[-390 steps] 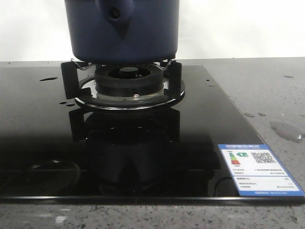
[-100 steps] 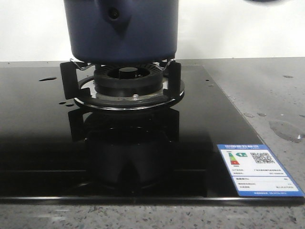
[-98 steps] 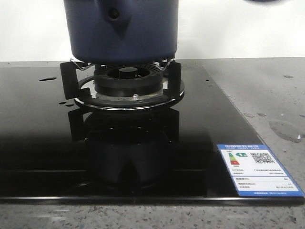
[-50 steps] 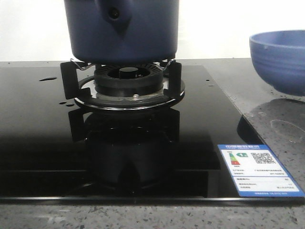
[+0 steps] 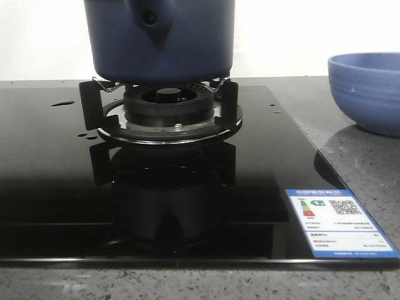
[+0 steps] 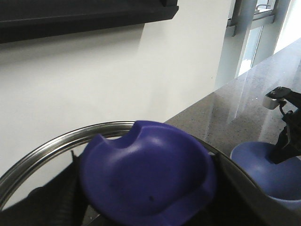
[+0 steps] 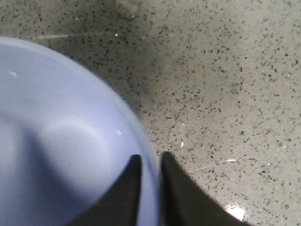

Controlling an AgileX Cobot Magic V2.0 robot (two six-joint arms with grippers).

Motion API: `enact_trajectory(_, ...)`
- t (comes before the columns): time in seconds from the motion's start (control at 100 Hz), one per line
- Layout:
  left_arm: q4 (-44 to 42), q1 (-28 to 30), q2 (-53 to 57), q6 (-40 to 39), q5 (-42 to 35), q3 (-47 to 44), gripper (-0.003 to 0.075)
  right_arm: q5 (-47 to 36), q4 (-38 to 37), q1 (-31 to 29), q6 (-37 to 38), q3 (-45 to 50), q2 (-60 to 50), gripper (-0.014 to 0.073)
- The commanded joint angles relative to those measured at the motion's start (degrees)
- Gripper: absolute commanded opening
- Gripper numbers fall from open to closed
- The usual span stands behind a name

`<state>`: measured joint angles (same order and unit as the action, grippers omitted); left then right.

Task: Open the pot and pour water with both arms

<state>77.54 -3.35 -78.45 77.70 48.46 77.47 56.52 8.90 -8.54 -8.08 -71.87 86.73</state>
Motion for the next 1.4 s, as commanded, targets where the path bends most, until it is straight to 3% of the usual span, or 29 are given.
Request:
enact_trajectory(0.0,5.28,-0.62,2.09,-0.07,-0.98,2.33,0.0369,-1.65,0.64,-0.49,0.05,-1.53,-2.10,0.0299)
enact_trajectory(0.11,5.28,-1.01,2.09,-0.07,-0.65,2.33,0.0369,-0.13,0.64,-0.49,0.05,-3.91,-2.78,0.0393)
enact_trajectory(0.34,4.72,-5.97,0.79,-0.07,-0.87,2.33,0.0369,3.27,1.58,-0.49,0.05,-11.42,-7.79,0.0393)
enact_trajectory(0.54,4.13,-9.95,-3.16,0.64,-1.24,2.33,0.0369,3.16,2.02,-0.49,-0.05,-12.29,-12.53,0.0393)
enact_trajectory(1.39,5.10,-12.76,-9.93,6.62,-2.12,2.33,0.0369,3.43,2.66,-0.49,-0.49,-12.29,-13.71,0.0393)
